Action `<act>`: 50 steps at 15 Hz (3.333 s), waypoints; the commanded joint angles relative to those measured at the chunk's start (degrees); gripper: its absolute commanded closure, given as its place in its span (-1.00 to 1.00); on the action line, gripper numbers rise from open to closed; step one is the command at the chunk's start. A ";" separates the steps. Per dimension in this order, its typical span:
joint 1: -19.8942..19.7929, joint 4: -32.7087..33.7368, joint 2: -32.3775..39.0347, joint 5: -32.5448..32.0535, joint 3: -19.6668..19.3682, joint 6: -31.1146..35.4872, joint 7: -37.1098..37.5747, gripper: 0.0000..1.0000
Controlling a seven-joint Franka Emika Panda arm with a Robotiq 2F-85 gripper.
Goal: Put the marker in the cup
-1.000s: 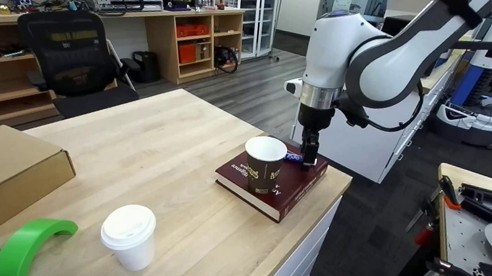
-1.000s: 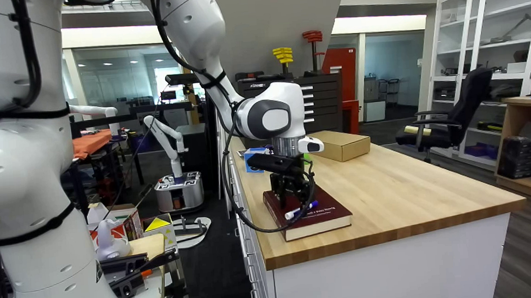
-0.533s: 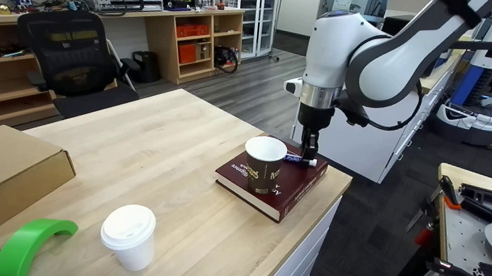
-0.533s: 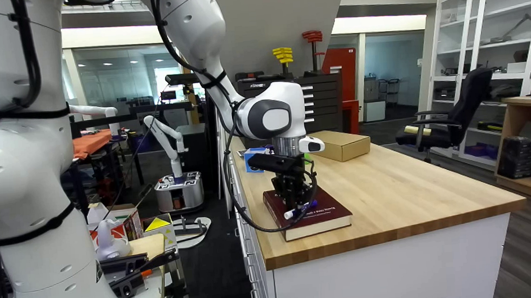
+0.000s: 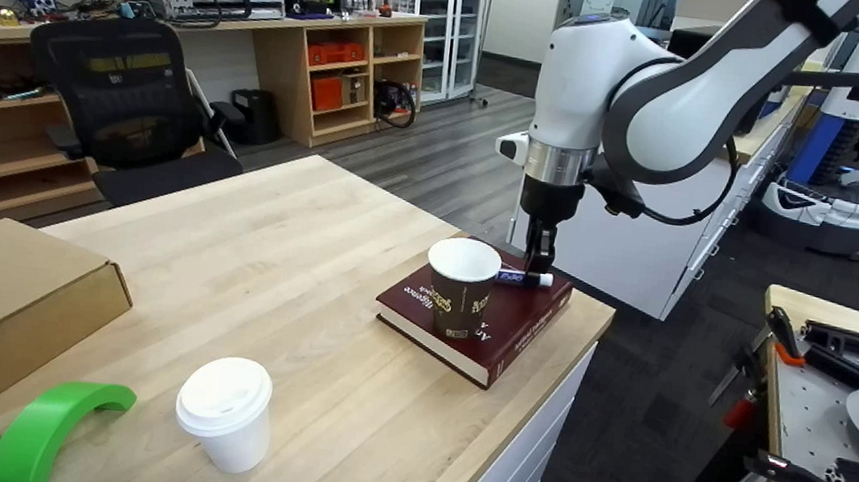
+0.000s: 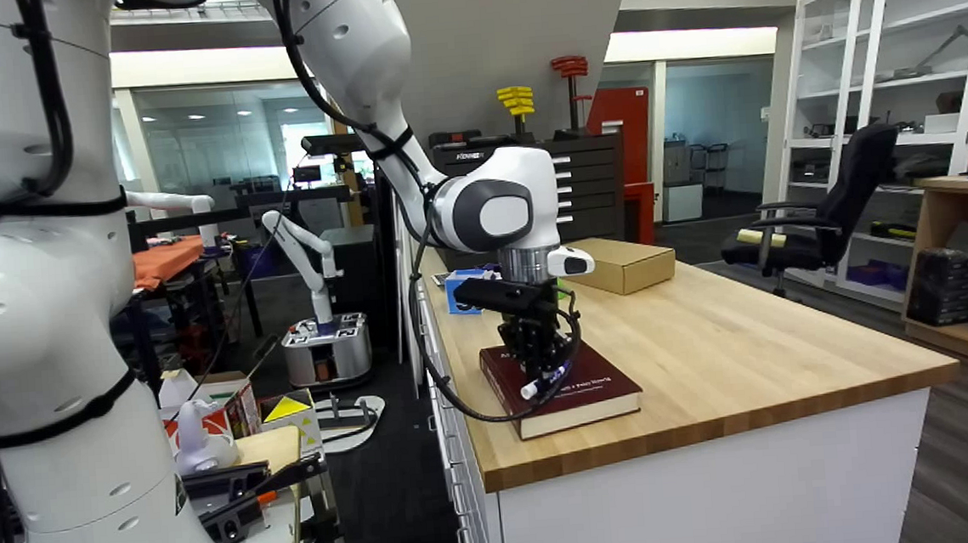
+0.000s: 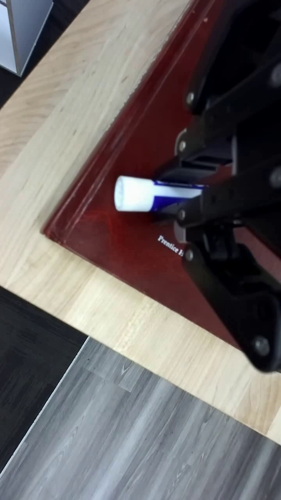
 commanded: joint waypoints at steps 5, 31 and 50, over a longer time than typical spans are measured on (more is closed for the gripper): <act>0.84 -1.49 -6.73 -2.52 -0.71 -4.15 1.27 0.90; 8.44 16.64 -9.58 -16.86 7.19 -38.92 1.81 0.90; 17.98 44.42 16.17 -27.85 8.29 -63.07 -8.99 0.90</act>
